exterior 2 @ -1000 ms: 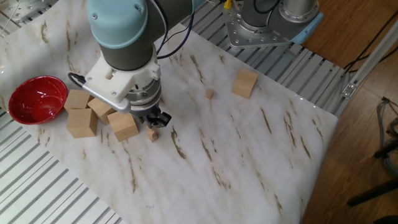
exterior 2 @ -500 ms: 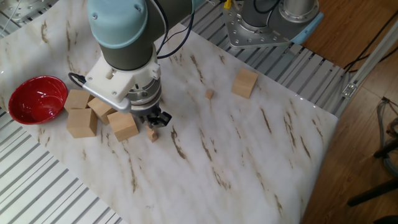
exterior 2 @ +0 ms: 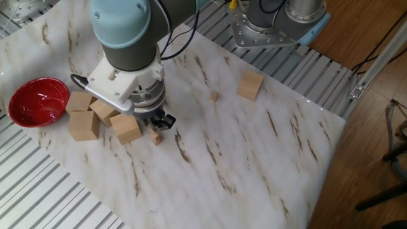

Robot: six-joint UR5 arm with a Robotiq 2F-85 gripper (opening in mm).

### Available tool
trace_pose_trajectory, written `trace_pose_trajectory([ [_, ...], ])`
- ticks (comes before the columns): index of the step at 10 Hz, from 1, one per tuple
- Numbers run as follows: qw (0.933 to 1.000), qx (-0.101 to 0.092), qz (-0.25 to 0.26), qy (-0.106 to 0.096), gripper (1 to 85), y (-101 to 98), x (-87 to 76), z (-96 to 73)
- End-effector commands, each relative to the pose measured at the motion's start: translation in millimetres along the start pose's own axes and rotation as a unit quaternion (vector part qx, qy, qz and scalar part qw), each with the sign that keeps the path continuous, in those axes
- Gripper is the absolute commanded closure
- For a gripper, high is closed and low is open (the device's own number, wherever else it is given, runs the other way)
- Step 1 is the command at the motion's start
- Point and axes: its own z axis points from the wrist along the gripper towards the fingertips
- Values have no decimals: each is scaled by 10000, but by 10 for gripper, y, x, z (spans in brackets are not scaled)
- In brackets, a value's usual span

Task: Stack the blocks in a vertical line of five

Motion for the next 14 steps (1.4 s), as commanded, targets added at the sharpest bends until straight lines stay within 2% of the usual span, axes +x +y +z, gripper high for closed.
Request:
trace_pose_trajectory([
  [1, 9999, -93, 25, -39, 690, 35, -13, 6],
  [14, 9998, -128, -15, -121, 690, 12, 35, 68],
])
